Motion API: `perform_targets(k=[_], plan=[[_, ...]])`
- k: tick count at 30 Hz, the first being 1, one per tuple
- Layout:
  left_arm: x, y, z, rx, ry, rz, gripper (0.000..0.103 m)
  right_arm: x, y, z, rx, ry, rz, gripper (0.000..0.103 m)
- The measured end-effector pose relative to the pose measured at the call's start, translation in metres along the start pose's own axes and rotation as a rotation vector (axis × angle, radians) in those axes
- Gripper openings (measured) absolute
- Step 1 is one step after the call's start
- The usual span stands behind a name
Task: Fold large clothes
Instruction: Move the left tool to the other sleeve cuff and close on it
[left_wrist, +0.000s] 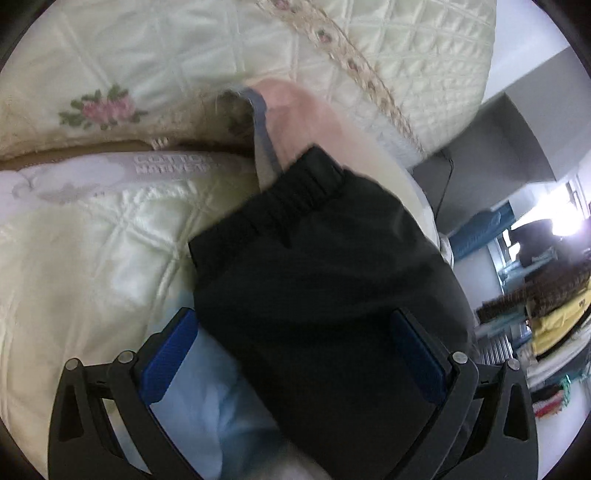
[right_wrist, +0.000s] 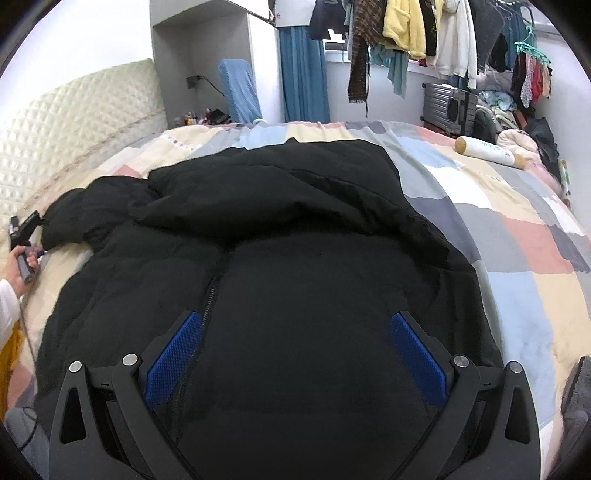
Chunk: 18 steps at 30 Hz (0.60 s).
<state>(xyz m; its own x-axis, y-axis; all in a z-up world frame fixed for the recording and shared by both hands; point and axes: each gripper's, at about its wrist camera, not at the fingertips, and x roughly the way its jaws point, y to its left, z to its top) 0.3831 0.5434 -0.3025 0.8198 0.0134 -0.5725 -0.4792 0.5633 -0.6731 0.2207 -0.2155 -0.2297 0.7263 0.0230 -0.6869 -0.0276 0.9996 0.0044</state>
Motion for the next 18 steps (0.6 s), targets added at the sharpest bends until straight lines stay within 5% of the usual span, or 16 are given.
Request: perform_targets(k=[5,8,11,16,18], plan=[[0.024,0.015,-0.003,-0.133,0.036,-0.036,0.102,0.013,-0.005,0.002,0.042,0.029,-0.022,0.103],[0.025,0.007,-0.006,-0.126,0.023,-0.035,0.100,0.017,-0.006,0.002,0.048,0.042,-0.031,0.103],[0.025,0.000,-0.007,-0.122,0.029,-0.043,0.082,0.016,-0.005,0.002,0.045,0.042,-0.029,0.103],[0.005,-0.024,0.002,-0.072,0.020,-0.054,0.024,0.010,-0.003,0.004,0.034,0.020,-0.032,0.103],[-0.005,-0.037,0.010,-0.043,0.000,-0.035,0.015,0.006,-0.004,0.003,0.038,0.013,-0.024,0.103]])
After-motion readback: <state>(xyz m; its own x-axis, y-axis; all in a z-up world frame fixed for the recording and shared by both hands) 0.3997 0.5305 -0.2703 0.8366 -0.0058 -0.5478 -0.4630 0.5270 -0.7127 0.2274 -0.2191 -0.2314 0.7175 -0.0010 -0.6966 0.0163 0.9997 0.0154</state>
